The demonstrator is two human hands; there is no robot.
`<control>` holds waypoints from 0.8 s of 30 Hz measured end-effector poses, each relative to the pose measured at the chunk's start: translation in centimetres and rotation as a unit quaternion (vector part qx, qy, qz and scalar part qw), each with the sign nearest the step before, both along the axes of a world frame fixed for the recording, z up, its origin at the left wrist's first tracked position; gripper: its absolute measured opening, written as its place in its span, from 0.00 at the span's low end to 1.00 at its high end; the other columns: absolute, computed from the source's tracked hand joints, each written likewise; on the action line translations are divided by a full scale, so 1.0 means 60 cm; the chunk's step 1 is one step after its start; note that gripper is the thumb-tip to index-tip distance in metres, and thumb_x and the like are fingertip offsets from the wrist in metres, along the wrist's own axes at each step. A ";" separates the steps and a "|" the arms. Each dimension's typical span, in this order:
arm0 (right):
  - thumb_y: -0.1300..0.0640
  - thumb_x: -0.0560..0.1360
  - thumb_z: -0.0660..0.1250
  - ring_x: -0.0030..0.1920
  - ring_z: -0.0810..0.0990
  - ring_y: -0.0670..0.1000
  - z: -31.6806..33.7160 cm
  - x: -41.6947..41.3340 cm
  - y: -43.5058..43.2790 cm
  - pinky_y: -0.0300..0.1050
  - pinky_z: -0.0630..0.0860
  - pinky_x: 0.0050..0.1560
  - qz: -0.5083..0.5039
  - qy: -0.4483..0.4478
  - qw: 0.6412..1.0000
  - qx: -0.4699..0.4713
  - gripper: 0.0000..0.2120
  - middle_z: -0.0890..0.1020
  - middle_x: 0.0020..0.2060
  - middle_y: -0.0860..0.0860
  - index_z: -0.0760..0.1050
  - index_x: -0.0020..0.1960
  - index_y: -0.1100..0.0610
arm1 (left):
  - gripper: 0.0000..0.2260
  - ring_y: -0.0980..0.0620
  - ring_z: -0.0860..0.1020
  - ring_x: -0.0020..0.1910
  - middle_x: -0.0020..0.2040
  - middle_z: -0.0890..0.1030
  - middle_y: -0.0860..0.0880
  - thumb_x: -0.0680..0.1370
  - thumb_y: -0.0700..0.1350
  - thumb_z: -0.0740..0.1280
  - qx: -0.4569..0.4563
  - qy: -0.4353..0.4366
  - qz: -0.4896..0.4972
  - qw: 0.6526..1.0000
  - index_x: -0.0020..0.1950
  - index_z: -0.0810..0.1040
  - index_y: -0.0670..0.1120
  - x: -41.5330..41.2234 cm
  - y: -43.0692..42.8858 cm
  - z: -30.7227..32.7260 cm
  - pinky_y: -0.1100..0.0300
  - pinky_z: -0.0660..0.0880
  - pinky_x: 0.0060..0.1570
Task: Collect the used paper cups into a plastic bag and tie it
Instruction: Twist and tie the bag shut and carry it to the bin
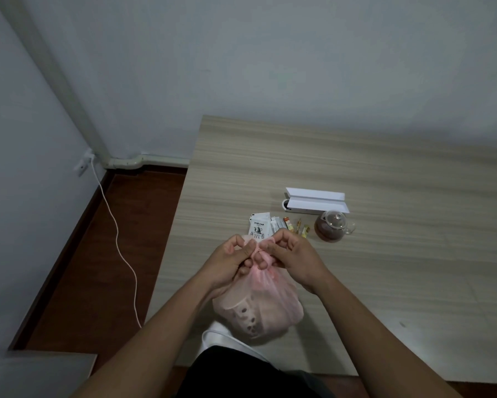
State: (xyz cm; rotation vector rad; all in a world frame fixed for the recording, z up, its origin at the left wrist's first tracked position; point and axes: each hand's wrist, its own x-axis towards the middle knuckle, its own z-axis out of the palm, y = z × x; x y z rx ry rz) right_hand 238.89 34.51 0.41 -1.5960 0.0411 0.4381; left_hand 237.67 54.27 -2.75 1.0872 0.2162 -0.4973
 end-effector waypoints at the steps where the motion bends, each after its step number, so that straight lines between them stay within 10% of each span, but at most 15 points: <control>1: 0.59 0.82 0.75 0.36 0.88 0.55 -0.001 0.000 0.002 0.46 0.83 0.42 -0.006 0.003 1.000 0.002 0.09 0.87 0.39 0.62 0.76 0.52 0.62 | 0.12 0.55 0.71 0.27 0.39 0.83 0.41 0.85 0.44 0.71 0.031 -0.023 -0.003 0.999 0.46 0.71 0.46 -0.002 0.001 0.000 0.66 0.70 0.28; 8: 0.45 0.85 0.67 0.33 0.80 0.51 -0.041 0.000 0.002 0.50 0.75 0.43 -0.022 0.015 0.992 -0.124 0.23 0.88 0.34 0.60 0.85 0.44 0.63 | 0.09 0.49 0.82 0.33 0.36 0.86 0.42 0.78 0.39 0.80 0.283 -0.192 -0.007 0.940 0.45 0.80 0.43 -0.006 0.006 -0.001 0.55 0.81 0.35; 18: 0.62 0.78 0.75 0.37 0.83 0.50 -0.027 0.002 -0.008 0.41 0.77 0.38 -0.037 0.108 0.987 -0.110 0.02 0.87 0.35 0.56 0.83 0.49 0.60 | 0.06 0.49 0.86 0.37 0.41 0.88 0.44 0.80 0.40 0.78 0.324 -0.239 -0.042 0.915 0.48 0.82 0.44 -0.013 -0.009 0.027 0.61 0.80 0.41; 24: 0.47 0.84 0.67 0.43 0.86 0.51 -0.021 0.004 -0.011 0.51 0.83 0.54 -0.007 0.111 0.982 -0.150 0.22 0.91 0.41 0.57 0.87 0.47 0.65 | 0.07 0.45 0.87 0.37 0.40 0.87 0.44 0.81 0.43 0.78 0.366 -0.230 -0.023 0.901 0.48 0.80 0.47 -0.006 -0.013 0.007 0.63 0.79 0.39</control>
